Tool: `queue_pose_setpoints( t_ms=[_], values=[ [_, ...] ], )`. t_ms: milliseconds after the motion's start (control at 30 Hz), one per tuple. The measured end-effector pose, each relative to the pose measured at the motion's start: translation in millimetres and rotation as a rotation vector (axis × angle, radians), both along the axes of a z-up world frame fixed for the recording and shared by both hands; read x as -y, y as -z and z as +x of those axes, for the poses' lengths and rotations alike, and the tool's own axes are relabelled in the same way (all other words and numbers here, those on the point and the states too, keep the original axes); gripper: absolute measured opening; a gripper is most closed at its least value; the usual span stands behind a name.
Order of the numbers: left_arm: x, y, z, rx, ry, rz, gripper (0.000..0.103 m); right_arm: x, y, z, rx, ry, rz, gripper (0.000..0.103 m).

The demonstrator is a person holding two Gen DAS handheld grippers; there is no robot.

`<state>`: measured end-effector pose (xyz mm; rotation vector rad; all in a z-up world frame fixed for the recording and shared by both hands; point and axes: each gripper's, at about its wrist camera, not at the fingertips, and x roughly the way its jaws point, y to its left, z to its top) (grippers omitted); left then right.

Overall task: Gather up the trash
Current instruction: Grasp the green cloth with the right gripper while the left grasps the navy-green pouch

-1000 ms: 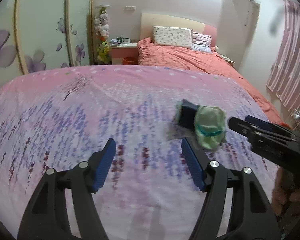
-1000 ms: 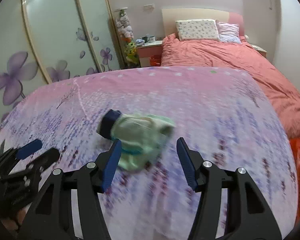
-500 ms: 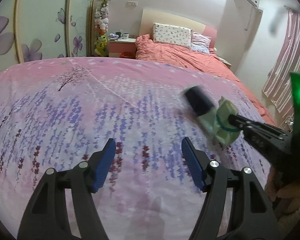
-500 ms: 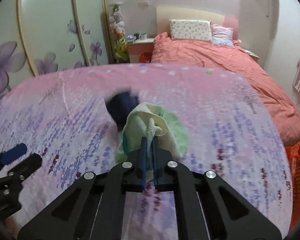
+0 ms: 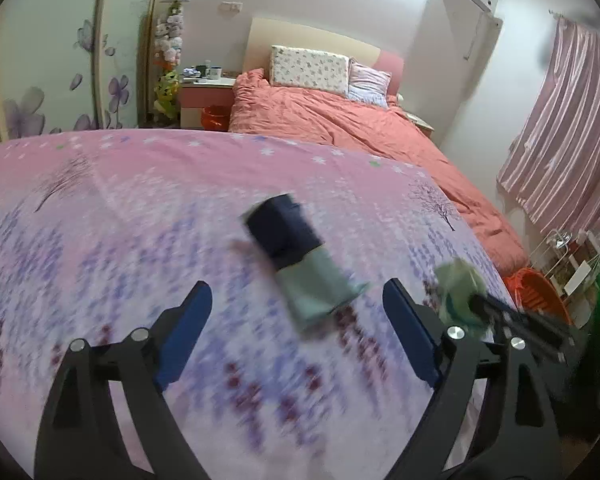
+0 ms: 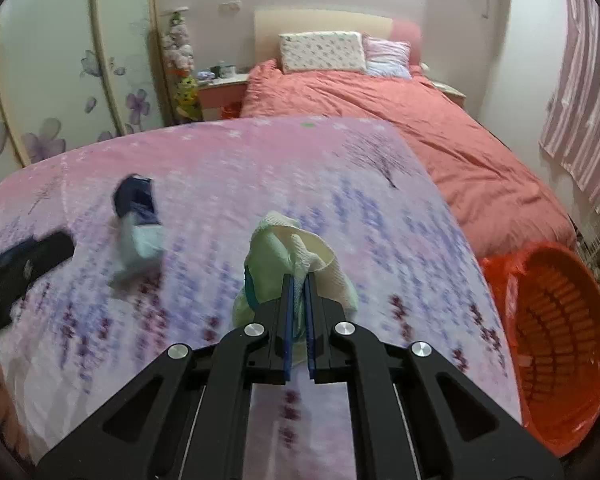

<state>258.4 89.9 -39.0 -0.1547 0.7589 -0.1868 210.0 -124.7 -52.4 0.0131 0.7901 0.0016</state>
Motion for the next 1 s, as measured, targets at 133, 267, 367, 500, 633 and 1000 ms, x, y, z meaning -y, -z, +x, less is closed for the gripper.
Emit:
queue_pose_setpoints(
  t_ms=[133,267,367,500,633,1000],
  values=[
    [24,11,34,-0.065,-0.01,0.032,0.086,11,6,-3,-0.008,0.009,0.005,0.005],
    [33,27,55,-0.131,-0.044,0.052,0.086,19,9,-5,-0.009,0.01,0.024,0.006],
    [28,34,62,-0.156,-0.073,0.046,0.085,23,12,-6,-0.009,0.008,0.035,0.006],
    [28,39,64,-0.16,-0.081,0.071,0.08,27,20,-4,-0.02,0.009,0.038,0.006],
    [27,42,67,-0.157,-0.086,0.099,0.077,28,25,-1,-0.04,0.005,0.051,0.006],
    [21,43,70,-0.152,-0.089,0.115,0.073,36,16,-6,0.013,-0.029,0.15,0.061]
  ],
)
